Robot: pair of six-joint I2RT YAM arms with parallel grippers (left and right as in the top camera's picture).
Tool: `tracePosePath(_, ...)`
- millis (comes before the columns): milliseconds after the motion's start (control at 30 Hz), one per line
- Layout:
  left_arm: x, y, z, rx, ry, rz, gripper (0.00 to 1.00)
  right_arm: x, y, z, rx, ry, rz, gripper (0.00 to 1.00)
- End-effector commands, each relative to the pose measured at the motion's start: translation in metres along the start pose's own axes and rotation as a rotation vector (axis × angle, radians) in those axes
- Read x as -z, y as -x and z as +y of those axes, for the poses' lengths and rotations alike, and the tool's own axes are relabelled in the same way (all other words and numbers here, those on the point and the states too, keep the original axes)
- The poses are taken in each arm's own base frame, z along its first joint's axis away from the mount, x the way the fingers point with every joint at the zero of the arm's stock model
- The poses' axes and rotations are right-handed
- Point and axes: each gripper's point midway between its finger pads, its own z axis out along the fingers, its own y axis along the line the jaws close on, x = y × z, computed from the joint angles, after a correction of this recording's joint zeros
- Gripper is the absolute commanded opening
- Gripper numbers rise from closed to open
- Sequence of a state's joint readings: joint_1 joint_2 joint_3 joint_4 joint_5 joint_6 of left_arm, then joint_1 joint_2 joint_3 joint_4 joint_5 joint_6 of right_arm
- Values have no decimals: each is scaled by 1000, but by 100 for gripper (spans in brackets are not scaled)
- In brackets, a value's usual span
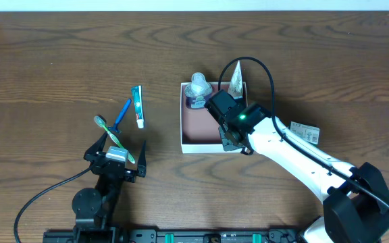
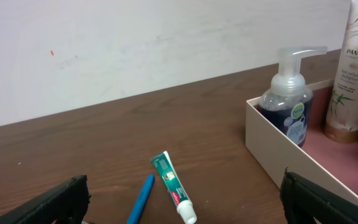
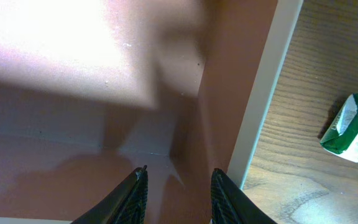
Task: Pack container
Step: 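Push the soap bottle into place with the right gripper and release, then move the right gripper to the green soap bar pack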
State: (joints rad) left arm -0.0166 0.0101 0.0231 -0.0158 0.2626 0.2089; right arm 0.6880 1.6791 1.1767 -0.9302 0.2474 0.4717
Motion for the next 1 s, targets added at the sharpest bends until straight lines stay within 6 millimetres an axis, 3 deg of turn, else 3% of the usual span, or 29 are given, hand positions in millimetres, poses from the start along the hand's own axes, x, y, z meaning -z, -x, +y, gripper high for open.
tracePosePath(0, -1, -16, -3, 15, -12, 44, 98, -3, 2, -14, -27, -47, -4, 34)
tracePosePath(167, -1, -16, -3, 15, -12, 44, 98, 10, 10, -7, 14, -4, -52, 36)
tracePosePath(367, -1, -16, -3, 15, -12, 44, 98, 87, 43, 2, 23, 123, -257, 45)
tracePosePath(467, -1, -16, -3, 15, -12, 44, 98, 127, 49, -13, -18, 156, -343, 55)
tracePosePath(533, -1, -16, -3, 15, -12, 44, 98, 142, 46, -34, -83, 157, -369, 62)
tracePosePath(567, -1, -16, -3, 15, -12, 44, 98, 146, 43, -50, -130, 144, -365, 71)
tracePosePath(633, -1, -16, -3, 15, -12, 44, 98, 146, 34, -77, -210, 112, -339, 85)
tracePosePath(667, -1, -16, -3, 15, -12, 44, 98, 144, 28, -93, -259, 88, -314, 87)
tracePosePath(833, -1, -16, -3, 15, -12, 44, 98, 122, 3, -155, -453, 8, -171, 92)
tracePosePath(967, -1, -16, -3, 15, -12, 44, 98, 96, -10, -187, -585, -18, -103, 95)
